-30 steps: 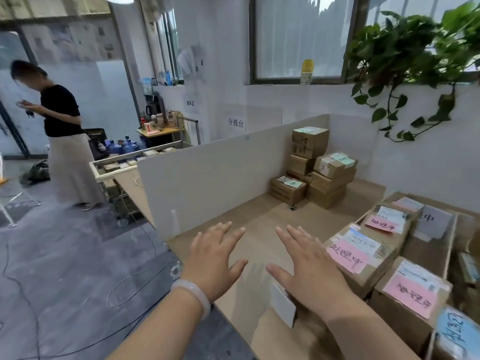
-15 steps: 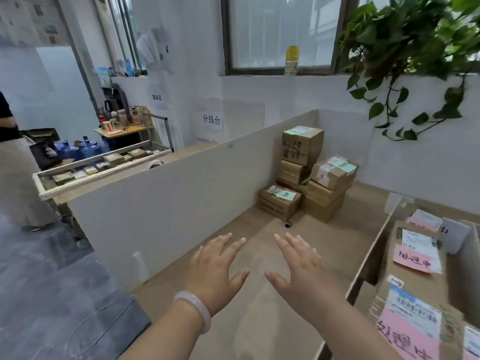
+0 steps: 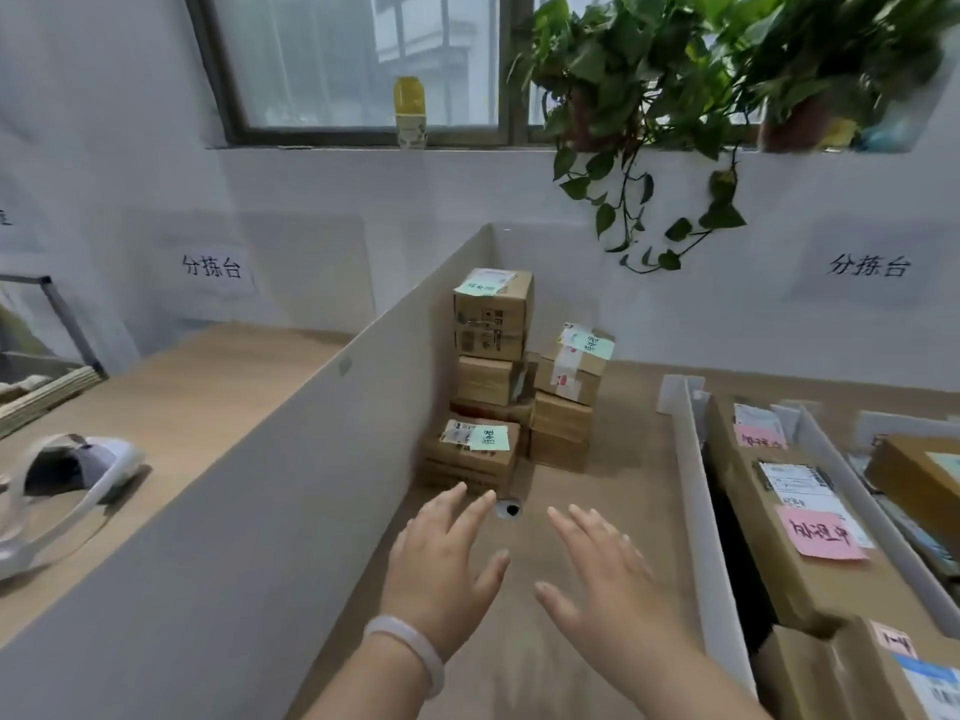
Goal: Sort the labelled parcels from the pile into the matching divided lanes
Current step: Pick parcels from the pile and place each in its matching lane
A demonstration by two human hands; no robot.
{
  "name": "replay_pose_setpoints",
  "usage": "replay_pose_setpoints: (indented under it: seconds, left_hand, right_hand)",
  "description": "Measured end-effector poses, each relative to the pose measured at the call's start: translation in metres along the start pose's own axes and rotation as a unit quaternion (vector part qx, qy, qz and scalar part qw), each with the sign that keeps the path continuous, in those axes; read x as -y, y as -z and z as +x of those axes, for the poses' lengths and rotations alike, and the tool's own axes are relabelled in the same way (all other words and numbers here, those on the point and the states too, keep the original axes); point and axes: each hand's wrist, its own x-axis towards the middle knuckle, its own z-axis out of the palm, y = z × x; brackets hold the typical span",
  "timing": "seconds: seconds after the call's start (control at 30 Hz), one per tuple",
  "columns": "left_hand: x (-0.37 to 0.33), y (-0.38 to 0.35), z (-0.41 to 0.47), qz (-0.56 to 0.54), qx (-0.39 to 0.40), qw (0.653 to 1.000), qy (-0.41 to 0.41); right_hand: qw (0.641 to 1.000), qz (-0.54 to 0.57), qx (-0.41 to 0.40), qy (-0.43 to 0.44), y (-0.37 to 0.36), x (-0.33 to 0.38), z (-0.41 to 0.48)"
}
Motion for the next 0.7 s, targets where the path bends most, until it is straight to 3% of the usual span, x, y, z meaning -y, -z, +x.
replay_pose_setpoints:
  seconds: [0.13,0.33,0.53,0.7]
  left_hand:
    - [0.001,-0.016,0.057,-0.008,0.045,0.998,-0.049]
    - [-0.010,-0.033,0.149,-0.069,0.052,0.994,-0.072]
    - [-0.023,-0.052,0.236,-0.082,0.077,0.991,-0.075]
    - [-0.030,-0.072,0.313,-0.105,0.079,0.990,-0.053]
  right_hand:
    - [0.998,0.004,-0.011,-0.065,0.007,-0.010,0.026]
    - [0.992,0.037,-0.059,-0.107,0.022,-0.042,0.090]
    - [0.983,0.109,-0.080,-0.125,0.025,-0.078,0.182]
    - [0.957,0.193,-0.103,-0.191,0.027,-0.112,0.259]
